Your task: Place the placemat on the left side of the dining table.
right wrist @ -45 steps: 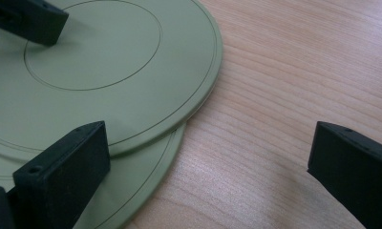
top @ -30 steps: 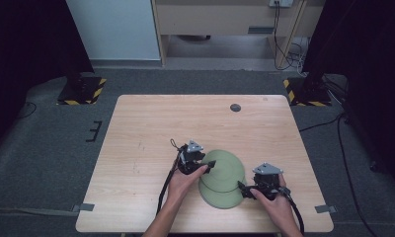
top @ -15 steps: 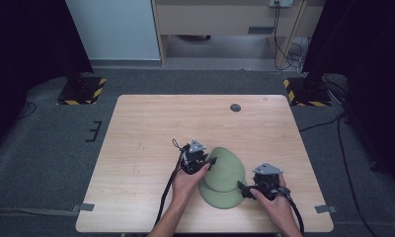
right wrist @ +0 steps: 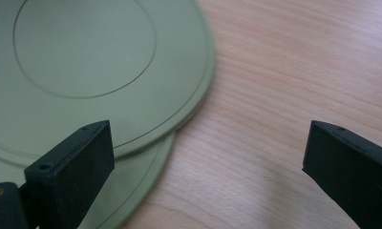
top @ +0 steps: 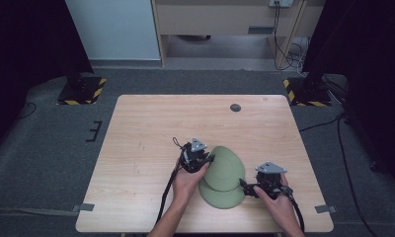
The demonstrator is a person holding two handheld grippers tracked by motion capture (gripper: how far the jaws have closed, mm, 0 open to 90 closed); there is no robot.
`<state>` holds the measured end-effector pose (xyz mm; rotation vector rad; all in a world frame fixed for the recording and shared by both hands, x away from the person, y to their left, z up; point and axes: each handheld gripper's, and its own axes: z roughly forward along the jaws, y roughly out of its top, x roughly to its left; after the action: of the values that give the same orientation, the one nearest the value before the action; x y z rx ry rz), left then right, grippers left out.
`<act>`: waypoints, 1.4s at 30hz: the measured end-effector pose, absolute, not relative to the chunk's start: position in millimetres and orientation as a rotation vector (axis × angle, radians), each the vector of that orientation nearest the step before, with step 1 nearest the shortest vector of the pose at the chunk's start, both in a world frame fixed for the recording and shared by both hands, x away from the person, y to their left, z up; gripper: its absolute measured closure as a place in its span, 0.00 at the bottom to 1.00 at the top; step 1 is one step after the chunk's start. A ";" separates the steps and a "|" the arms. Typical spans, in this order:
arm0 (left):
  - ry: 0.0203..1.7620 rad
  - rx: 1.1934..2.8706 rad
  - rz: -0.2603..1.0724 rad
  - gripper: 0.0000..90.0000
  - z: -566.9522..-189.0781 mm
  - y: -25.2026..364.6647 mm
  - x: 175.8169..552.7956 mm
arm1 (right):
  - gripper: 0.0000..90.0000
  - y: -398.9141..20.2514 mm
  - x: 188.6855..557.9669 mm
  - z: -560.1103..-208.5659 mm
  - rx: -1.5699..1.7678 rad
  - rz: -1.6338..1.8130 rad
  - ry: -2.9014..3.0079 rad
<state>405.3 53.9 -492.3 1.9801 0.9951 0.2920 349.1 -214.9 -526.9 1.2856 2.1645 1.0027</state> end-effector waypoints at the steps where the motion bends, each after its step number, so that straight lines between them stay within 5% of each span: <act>1: 0.993 1.981 0.294 0.88 -492.3 53.8 405.4 | 0.04 -218.4 349.9 -525.8 1.294 1.004 2.153; 15: 0.974 1.978 0.294 0.94 -488.1 52.6 405.5 | 0.05 -254.1 359.0 -526.3 1.402 0.938 2.063; 42: 0.950 1.967 0.324 0.95 -470.7 56.7 407.1 | 0.05 -257.2 362.0 -532.2 1.426 0.896 2.068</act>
<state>407.1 56.7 -470.7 1.9665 0.9503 0.3239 362.0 -257.2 -532.2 1.4257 2.0677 0.8960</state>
